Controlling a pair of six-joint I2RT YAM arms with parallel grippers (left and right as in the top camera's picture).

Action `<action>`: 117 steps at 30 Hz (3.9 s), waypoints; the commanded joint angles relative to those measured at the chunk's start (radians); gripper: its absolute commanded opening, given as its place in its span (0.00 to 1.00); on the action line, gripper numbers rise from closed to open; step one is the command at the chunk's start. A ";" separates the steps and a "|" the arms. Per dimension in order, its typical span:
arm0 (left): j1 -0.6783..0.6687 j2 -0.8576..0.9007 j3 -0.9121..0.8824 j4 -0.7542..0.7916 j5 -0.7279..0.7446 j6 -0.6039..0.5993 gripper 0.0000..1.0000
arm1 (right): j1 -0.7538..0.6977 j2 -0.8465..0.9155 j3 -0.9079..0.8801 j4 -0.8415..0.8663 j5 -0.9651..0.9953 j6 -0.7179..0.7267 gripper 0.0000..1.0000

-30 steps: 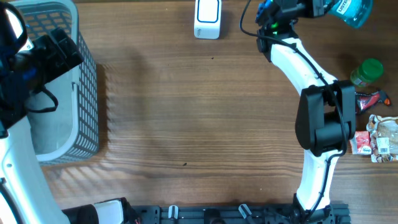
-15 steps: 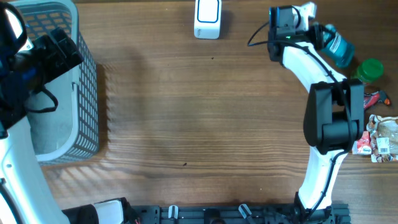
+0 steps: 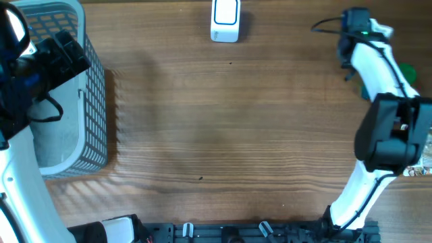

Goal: Scan the item barcode

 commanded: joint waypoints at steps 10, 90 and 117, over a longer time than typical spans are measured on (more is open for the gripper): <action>0.008 0.001 0.008 0.002 0.005 -0.001 1.00 | -0.060 -0.084 -0.006 -0.071 -0.313 -0.006 1.00; 0.046 -1.475 -1.117 1.358 0.126 0.160 1.00 | 0.155 -2.103 -0.401 0.136 -0.520 -0.429 1.00; 0.046 -1.472 -1.667 1.657 0.213 0.160 1.00 | 0.145 -2.080 -1.635 1.266 -0.769 -0.290 1.00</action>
